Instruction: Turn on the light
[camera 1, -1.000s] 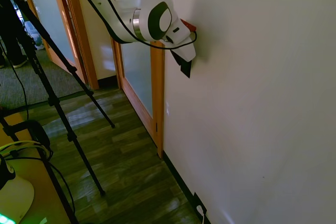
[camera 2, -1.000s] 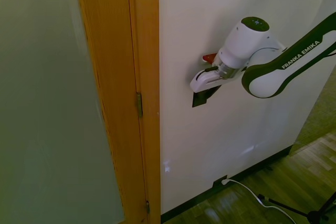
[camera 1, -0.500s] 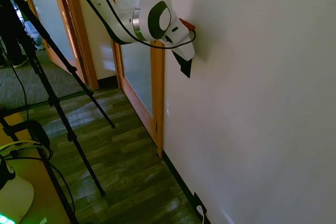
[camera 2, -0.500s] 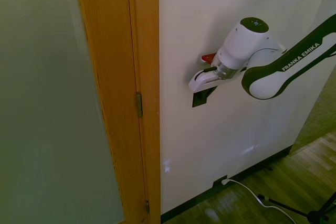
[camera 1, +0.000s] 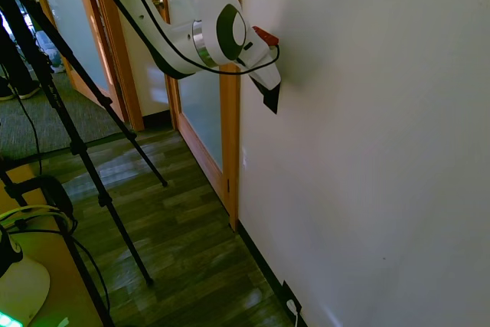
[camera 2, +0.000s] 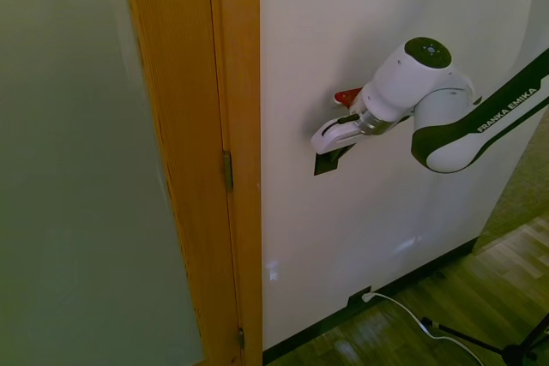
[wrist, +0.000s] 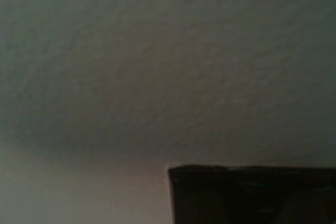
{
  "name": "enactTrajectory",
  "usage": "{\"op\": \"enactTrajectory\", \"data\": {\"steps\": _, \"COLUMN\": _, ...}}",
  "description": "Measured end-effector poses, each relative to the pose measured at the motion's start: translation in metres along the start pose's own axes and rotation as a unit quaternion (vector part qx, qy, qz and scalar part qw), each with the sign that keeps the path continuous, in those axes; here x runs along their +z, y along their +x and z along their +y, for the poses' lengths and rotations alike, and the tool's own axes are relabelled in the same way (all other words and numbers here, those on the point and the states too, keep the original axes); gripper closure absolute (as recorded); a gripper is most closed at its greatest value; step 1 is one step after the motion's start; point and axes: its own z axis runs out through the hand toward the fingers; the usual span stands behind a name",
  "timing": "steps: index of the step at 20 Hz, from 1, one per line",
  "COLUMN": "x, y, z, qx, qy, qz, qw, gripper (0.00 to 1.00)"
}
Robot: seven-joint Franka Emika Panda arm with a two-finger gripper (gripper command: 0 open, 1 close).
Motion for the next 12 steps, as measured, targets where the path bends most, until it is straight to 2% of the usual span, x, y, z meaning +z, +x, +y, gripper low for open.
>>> {"op": "enactTrajectory", "data": {"steps": 5, "x": -0.0068, "y": -0.0039, "z": -0.0005, "qx": 0.0, "qy": 0.009, "qz": 0.018, "qw": 0.9998, "gripper": 1.0}}
{"op": "enactTrajectory", "data": {"steps": 6, "x": -0.0066, "y": -0.0044, "z": -0.0004, "qx": 0.0, "qy": 0.009, "qz": 0.019, "qw": 0.9998, "gripper": 0.0}}
{"op": "enactTrajectory", "data": {"steps": 12, "x": -0.0062, "y": -0.0042, "z": 0.0025, "qx": 0.001, "qy": 0.017, "qz": 0.017, "qw": 0.9997, "gripper": 0.0}}
